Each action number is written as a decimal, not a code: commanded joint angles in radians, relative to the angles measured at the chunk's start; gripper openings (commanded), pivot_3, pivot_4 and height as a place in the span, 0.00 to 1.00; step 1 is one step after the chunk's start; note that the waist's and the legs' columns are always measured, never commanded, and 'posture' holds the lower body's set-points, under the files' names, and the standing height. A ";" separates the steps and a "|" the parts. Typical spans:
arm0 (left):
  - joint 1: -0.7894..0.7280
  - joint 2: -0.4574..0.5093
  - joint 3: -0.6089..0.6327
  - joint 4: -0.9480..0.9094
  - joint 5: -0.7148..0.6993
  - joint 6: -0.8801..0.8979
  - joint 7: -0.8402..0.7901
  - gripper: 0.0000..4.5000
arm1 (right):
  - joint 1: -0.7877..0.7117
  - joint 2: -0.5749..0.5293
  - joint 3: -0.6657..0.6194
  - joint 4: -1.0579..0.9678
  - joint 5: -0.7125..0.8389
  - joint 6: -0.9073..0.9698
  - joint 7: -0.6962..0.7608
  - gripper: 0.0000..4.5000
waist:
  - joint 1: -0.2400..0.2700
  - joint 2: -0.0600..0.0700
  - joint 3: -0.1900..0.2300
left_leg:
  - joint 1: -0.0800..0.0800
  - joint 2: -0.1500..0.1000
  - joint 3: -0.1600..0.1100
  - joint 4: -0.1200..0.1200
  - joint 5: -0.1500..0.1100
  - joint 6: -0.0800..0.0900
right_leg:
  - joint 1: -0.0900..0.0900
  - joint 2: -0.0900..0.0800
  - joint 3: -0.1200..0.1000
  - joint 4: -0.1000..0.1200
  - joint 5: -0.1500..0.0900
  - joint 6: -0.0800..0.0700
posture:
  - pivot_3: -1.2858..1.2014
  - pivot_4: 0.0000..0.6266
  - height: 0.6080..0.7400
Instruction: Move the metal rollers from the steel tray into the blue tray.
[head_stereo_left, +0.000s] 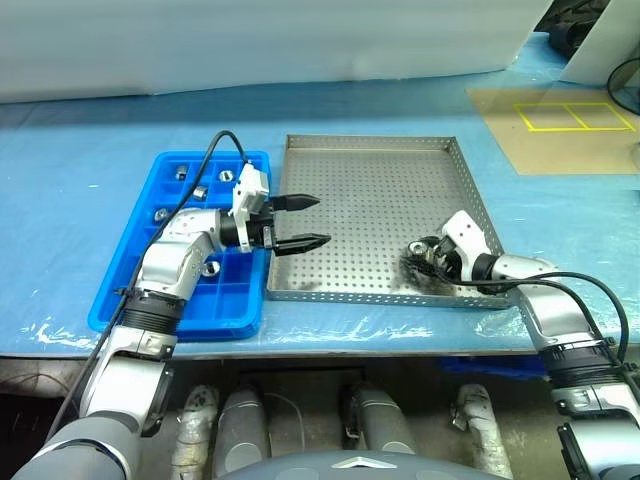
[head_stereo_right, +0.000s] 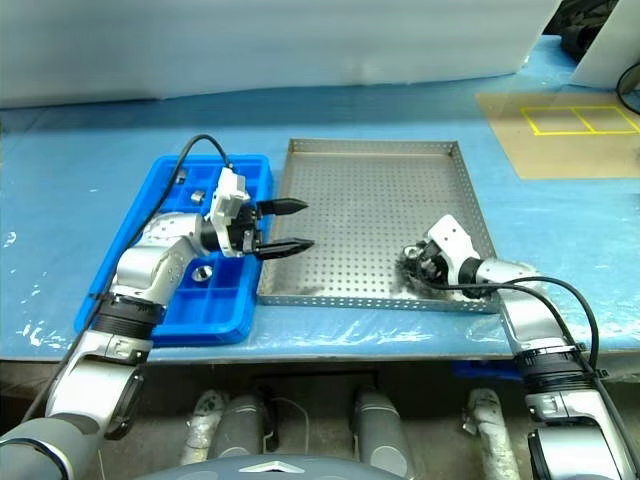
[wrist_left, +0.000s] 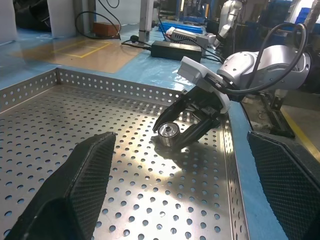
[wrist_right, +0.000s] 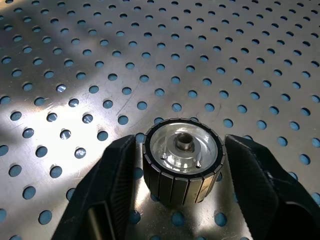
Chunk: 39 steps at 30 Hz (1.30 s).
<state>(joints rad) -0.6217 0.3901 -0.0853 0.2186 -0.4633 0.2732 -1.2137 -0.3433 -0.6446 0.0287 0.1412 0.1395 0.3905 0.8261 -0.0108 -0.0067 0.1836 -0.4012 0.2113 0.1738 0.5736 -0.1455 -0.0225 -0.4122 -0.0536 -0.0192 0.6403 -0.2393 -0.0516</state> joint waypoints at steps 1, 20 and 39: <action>0.007 0.014 0.024 -0.055 -0.011 0.003 0.008 0.99 | -0.032 0.003 -0.012 0.005 -0.003 -0.042 -0.007 0.48 | 0.000 0.000 0.000 | 0.000 0.000 0.000 0.000 0.000 0.000 | 0.000 0.000 0.000 0.000 0.000 0.000 | 0.41 0.24 1.00; 0.068 0.226 0.185 -0.151 -0.018 0.021 0.072 0.99 | -0.273 0.201 0.154 -0.156 0.066 0.040 0.084 0.36 | 0.005 0.001 0.000 | 0.000 0.003 0.000 -0.003 0.001 -0.001 | -0.003 0.001 -0.002 0.001 0.000 0.000 | 0.48 0.24 1.00; 0.651 0.397 0.539 -0.752 -0.220 0.282 0.273 0.99 | -0.451 0.459 0.400 0.108 0.062 -0.100 0.433 0.36 | 0.150 0.000 0.001 | -0.003 0.006 -0.002 -0.012 0.004 -0.007 | -0.008 -0.003 -0.006 0.000 -0.001 -0.001 | 0.66 0.24 1.00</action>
<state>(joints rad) 0.0140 0.7858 0.4012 -0.4745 -0.6530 0.5418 -0.9677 -0.7609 -0.1982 0.4256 0.2552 0.1859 0.3206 1.2285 0.1388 -0.0062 0.1847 -0.4046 0.2174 0.1713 0.5615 -0.1413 -0.0303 -0.4213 -0.0568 -0.0248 0.6406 -0.2406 -0.0531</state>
